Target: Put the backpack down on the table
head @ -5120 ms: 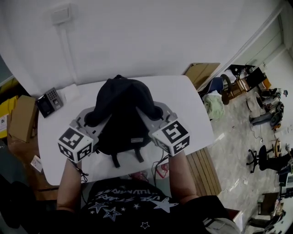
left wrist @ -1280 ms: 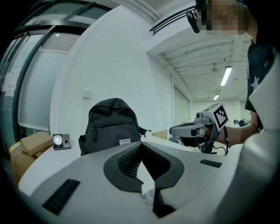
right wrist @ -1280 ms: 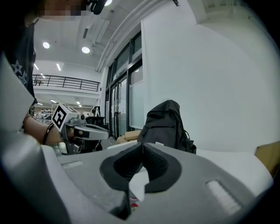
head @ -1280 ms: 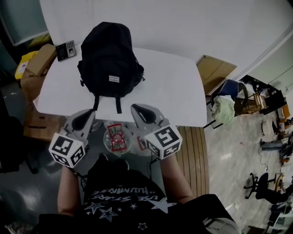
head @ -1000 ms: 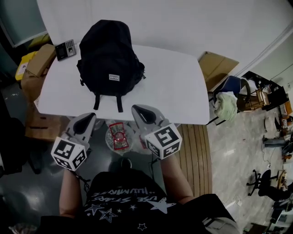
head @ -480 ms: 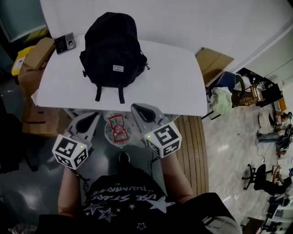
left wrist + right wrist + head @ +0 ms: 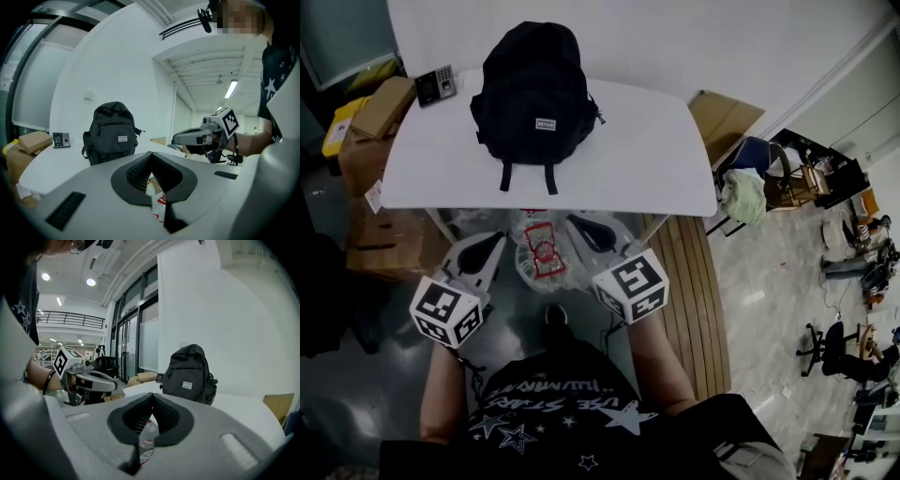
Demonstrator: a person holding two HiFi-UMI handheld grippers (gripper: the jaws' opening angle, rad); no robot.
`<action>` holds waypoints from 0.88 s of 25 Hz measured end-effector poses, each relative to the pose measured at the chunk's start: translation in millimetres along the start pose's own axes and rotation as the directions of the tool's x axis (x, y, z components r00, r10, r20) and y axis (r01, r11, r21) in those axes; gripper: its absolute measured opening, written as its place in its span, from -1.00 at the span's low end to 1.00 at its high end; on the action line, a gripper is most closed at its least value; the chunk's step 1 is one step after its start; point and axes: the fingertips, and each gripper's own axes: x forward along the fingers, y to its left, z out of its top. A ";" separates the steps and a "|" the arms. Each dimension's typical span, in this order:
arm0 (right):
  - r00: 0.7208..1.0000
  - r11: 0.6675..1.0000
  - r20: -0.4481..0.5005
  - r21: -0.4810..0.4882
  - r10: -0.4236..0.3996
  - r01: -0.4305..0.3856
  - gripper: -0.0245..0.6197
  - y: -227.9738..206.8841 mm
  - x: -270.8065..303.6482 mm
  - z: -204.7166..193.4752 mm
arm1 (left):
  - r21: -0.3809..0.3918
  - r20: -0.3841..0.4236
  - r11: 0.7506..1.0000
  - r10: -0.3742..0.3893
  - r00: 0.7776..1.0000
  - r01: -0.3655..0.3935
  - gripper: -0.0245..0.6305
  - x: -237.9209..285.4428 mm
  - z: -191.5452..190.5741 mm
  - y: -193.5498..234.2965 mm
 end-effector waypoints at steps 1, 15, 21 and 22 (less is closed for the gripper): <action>1.000 1.000 -0.004 -0.004 -0.002 0.002 -0.92 6.1 -4.6 -1.4 | 0.002 0.001 1.000 -0.001 1.000 0.001 -0.90 -5.8 -1.0 -3.6; 0.999 0.998 -0.003 -0.039 -0.046 0.046 -0.92 89.8 -66.4 -9.4 | 0.049 0.023 0.999 -0.012 1.000 0.010 -0.90 -87.8 -15.2 -55.7; 0.997 0.996 0.006 -0.051 -0.079 0.079 -0.93 118.1 -97.3 -5.8 | 0.066 0.034 0.998 -0.027 0.999 0.024 -0.90 -118.6 -17.6 -78.7; 0.996 0.995 0.009 -0.052 -0.086 0.086 -0.93 122.5 -101.0 -5.7 | 0.069 0.038 0.997 -0.028 0.999 0.025 -0.90 -123.7 -17.8 -80.8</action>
